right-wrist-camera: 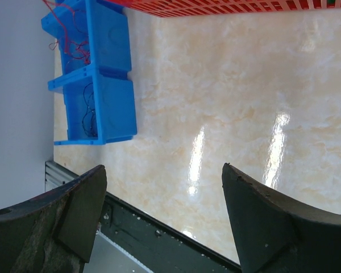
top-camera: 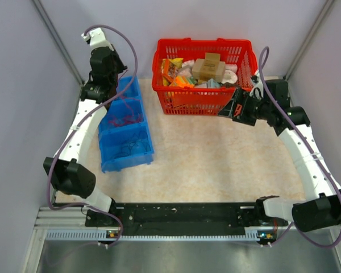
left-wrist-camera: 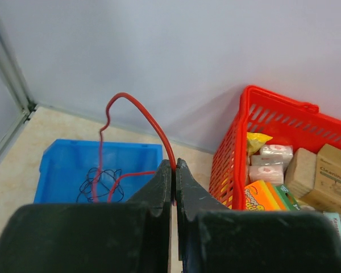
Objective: Untangle the cables
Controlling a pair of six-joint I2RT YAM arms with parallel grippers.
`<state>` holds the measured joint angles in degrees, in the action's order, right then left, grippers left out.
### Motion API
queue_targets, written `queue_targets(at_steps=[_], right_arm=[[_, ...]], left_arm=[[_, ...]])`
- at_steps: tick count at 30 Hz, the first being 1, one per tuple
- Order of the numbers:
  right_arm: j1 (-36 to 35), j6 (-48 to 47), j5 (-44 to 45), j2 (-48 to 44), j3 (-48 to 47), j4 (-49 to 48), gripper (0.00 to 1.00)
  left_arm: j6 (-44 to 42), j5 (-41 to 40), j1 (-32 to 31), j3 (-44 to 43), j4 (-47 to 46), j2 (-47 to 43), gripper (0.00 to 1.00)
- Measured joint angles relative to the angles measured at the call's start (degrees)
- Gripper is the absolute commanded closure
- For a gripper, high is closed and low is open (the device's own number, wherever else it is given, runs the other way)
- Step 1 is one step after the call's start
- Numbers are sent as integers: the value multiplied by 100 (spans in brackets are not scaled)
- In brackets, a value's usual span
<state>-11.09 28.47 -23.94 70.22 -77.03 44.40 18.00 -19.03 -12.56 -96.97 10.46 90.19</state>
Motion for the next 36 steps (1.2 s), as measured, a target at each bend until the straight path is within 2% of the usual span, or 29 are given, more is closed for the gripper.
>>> queue_targets(at_steps=[5,13,20,29,36], right_arm=[[2,-26,7,81,-15,66,20],[4,-44,-98,601,-142,116,21],[4,-57,-142,634,-153,120,21],[4,-107,-142,636,-153,120,21],[4,-107,-140,636,-151,120,21]], left_arm=[[79,-232,2,57,122,-136,100],[341,-470,2,614,70,-743,100],[815,-1049,4,557,557,-452,100],[2133,-2009,15,227,1939,103,100],[3877,-2179,125,192,2876,431,100]])
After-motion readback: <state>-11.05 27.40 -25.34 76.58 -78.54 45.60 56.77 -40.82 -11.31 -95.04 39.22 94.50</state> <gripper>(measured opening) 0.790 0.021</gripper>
